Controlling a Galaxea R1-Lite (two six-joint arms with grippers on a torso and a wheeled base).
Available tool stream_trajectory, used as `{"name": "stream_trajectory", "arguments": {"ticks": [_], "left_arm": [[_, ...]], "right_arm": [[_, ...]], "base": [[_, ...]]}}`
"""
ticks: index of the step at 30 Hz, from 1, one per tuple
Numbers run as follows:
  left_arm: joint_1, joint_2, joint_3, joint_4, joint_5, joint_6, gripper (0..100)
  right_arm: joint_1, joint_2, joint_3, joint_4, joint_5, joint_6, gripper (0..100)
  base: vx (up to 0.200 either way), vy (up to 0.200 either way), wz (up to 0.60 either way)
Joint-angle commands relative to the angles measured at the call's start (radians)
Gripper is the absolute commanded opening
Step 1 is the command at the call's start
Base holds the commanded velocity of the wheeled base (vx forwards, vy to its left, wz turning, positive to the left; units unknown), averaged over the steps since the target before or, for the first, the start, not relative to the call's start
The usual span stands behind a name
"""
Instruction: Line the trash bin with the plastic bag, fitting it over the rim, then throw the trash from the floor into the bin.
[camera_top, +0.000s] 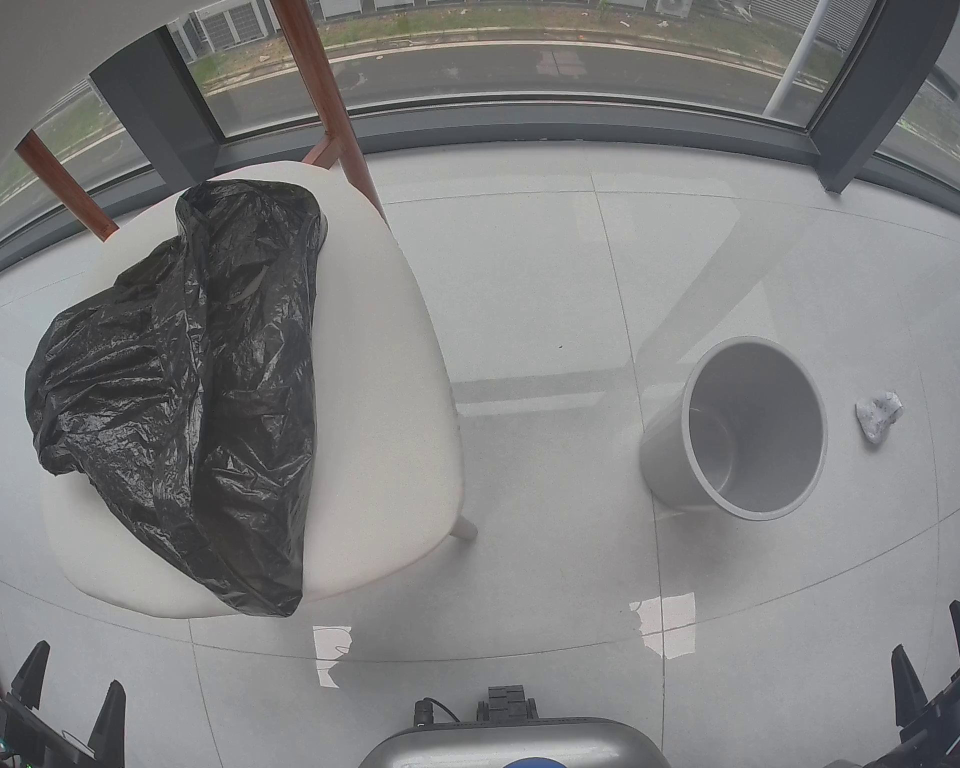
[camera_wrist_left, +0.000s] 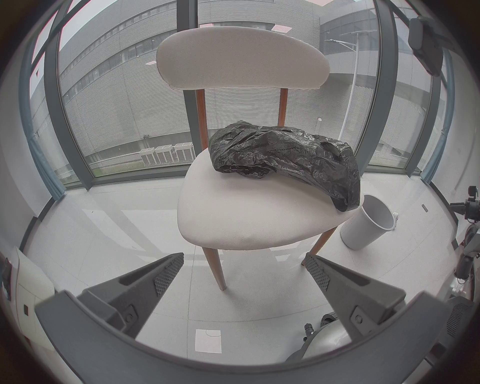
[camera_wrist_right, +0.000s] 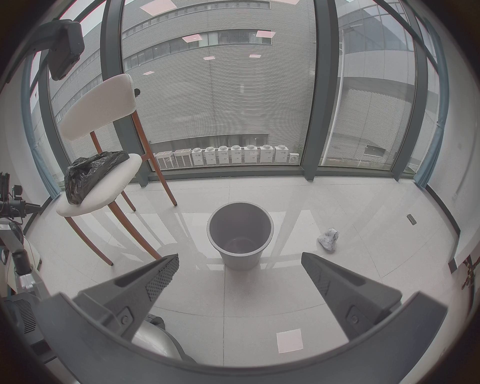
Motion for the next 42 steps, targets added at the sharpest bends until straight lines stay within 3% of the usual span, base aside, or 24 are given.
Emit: {"name": "stream_trajectory", "arguments": {"ticks": [1,3,5,6,8,13,16,22,28,31,34,42], "left_arm": [[0.002,-0.009,0.018,-0.003,-0.003,0.018,100],[0.002,-0.016,-0.011,-0.012,-0.009,0.030,100],[-0.018,0.047,-0.185,-0.026,-0.020,0.000,100],[-0.021,0.059,-0.199,-0.024,-0.021,-0.003,100],[-0.103,0.317,-0.366,-0.012,-0.027,-0.074,100],[-0.250,0.628,-0.605,-0.052,-0.043,-0.080,100],[-0.288,0.809,-0.771,-0.050,-0.032,-0.085,100],[-0.291,1.119,-1.039,-0.043,-0.030,-0.103,100],[-0.298,1.219,-1.168,0.022,-0.030,-0.103,100],[-0.357,1.254,-1.257,0.114,-0.023,-0.123,100],[-0.420,1.315,-1.355,0.223,0.037,-0.221,100],[-0.474,1.343,-1.378,0.324,0.132,-0.233,100]], "right_arm": [[0.000,-0.016,0.018,0.000,-0.001,-0.001,100],[0.000,-0.016,0.018,0.000,-0.001,0.001,100],[0.000,-0.016,0.018,0.000,-0.001,0.001,100],[0.000,-0.016,0.018,0.000,0.001,0.001,100],[0.000,-0.016,0.018,0.000,0.001,-0.001,100],[0.000,-0.016,0.018,0.000,0.001,-0.001,100],[0.000,-0.016,0.018,0.000,-0.001,0.002,100],[0.000,-0.016,0.018,0.000,-0.001,-0.001,100],[0.000,-0.016,0.018,0.000,-0.002,0.002,100],[0.000,-0.016,0.018,0.000,-0.002,0.002,100],[0.000,-0.016,0.018,0.000,-0.001,0.001,100],[0.000,-0.016,0.018,0.000,-0.001,0.002,100]], "base": [[0.000,0.000,0.00],[0.000,0.000,0.00],[0.000,0.000,0.00],[0.000,0.000,0.00],[0.000,0.000,0.00],[0.000,0.000,0.00],[0.000,0.000,0.00],[0.000,0.000,0.00],[0.000,0.000,0.00],[0.000,0.000,0.00],[0.000,0.000,0.00],[0.000,0.000,0.00]]}}
